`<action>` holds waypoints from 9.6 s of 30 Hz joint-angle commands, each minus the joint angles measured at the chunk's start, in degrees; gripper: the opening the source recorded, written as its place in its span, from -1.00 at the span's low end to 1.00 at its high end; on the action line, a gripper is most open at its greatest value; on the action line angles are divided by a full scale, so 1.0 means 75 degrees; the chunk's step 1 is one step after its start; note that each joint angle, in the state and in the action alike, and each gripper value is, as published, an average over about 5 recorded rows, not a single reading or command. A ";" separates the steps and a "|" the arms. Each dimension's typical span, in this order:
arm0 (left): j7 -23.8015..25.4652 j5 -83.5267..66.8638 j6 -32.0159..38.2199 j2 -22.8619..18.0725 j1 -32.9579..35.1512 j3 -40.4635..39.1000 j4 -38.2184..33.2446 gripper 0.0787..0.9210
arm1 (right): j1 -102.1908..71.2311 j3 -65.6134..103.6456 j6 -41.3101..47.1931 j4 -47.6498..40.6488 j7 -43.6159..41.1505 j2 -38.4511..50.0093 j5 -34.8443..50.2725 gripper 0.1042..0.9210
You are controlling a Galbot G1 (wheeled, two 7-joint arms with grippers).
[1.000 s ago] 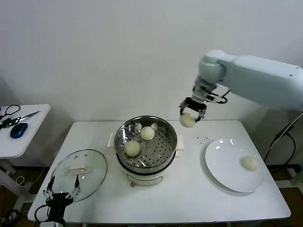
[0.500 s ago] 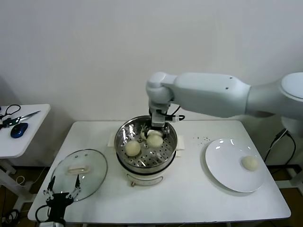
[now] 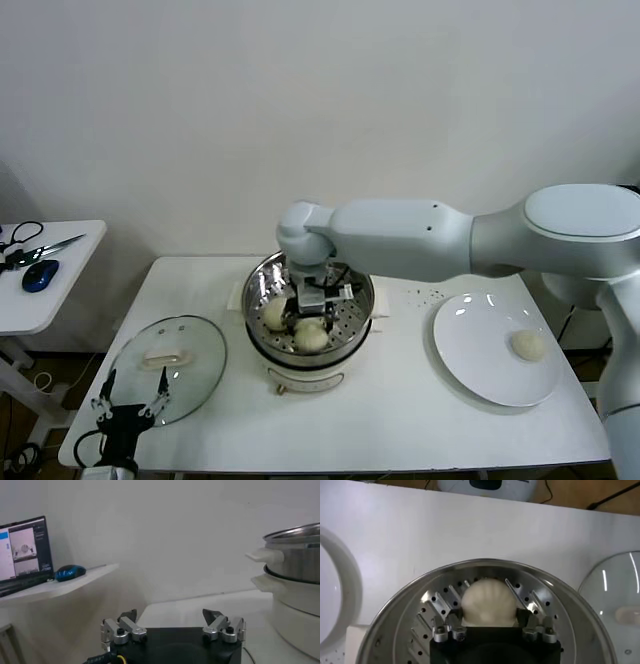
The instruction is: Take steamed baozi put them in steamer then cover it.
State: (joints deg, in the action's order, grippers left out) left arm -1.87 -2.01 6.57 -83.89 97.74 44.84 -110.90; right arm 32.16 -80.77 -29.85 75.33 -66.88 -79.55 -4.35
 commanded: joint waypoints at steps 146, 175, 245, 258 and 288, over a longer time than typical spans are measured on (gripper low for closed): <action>0.0225 0.0472 0.0308 0.0159 0.0418 -0.0346 -0.0613 0.77 | 0.1824 -0.2501 0.6619 -0.1178 0.1621 -0.0016 0.7603 0.47; 0.0147 0.0542 0.0100 0.0086 0.0173 -0.0353 -0.0595 0.77 | 0.1201 -0.2434 0.6832 -0.1093 0.1505 0.0587 0.6730 0.67; 0.0526 1.1877 -0.1008 0.0584 -0.0466 -0.0253 0.0137 0.77 | -1.3442 1.3763 0.2781 0.2043 0.7517 0.3878 0.5057 0.76; -0.0533 1.1373 -0.1010 0.0699 -0.2074 -0.0638 0.2414 0.77 | -1.3489 1.3859 0.2768 0.1844 0.7458 0.3663 0.4726 0.76; -0.1289 1.1087 -0.1639 0.0772 -0.3137 -0.0828 0.3683 0.51 | -1.3482 1.3802 0.2619 0.1554 0.7255 0.3311 0.4008 0.76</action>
State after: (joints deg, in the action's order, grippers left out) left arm -10.44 81.46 -4.90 -78.25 75.67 38.94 -85.60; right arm -68.76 22.54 -9.99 87.26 -12.17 -54.08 27.08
